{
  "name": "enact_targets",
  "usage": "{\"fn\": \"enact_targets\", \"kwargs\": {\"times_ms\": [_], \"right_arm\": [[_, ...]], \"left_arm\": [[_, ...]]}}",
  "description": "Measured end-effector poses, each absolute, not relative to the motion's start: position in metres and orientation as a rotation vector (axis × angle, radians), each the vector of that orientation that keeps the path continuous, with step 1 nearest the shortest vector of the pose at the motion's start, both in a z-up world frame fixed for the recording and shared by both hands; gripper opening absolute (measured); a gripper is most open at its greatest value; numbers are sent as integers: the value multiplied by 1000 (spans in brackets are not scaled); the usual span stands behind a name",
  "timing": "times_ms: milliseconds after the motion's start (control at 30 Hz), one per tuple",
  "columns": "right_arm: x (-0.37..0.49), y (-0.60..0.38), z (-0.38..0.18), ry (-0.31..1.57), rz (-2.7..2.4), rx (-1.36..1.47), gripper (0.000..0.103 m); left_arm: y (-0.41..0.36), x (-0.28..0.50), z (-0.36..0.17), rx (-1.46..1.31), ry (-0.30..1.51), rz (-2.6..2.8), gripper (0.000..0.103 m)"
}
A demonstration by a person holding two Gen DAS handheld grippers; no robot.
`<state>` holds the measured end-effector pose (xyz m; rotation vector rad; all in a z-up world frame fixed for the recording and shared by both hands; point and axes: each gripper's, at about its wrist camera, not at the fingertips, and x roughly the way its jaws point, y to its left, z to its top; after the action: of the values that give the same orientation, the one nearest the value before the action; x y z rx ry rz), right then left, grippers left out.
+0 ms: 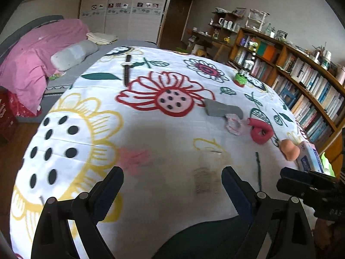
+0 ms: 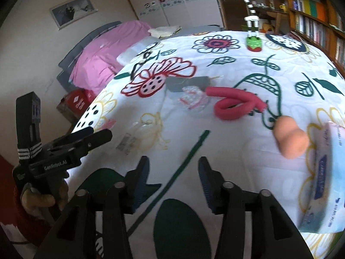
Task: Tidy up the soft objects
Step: 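Lower the left tool toward the pink cross toy while the right lowers onto the large clear bag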
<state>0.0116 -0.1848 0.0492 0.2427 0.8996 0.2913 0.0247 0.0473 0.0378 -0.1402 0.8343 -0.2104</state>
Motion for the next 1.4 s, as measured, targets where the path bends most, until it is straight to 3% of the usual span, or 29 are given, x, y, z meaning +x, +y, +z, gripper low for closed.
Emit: {"fn": "enact_targets", "kwargs": {"times_ms": [167, 333, 567, 800, 1067, 1167, 1233, 1267, 1333, 1400], "right_arm": [[19, -162, 44, 936, 330, 216, 57], [33, -139, 38, 988, 379, 216, 75], [50, -106, 30, 1018, 411, 173, 83], [56, -77, 26, 1011, 431, 87, 99], [63, -49, 21, 993, 391, -59, 101], [63, -47, 20, 976, 366, -86, 90], [60, -47, 21, 945, 325, -117, 64], [59, -48, 22, 928, 303, -140, 59], [60, -53, 23, 916, 294, -141, 36], [61, -61, 25, 916, 286, -118, 24]], "left_arm": [[72, 22, 33, -151, 838, -158, 95], [93, 17, 31, -164, 839, -120, 95], [110, 11, 32, -139, 820, -75, 95], [118, 12, 29, -138, 819, -68, 95], [122, 14, 26, -141, 824, -68, 95], [120, 16, 26, -135, 824, -75, 95], [117, 18, 25, -131, 826, -82, 95], [116, 19, 25, -130, 828, -84, 95], [111, 22, 24, -127, 830, -90, 95], [106, 25, 24, -124, 830, -98, 95]]}}
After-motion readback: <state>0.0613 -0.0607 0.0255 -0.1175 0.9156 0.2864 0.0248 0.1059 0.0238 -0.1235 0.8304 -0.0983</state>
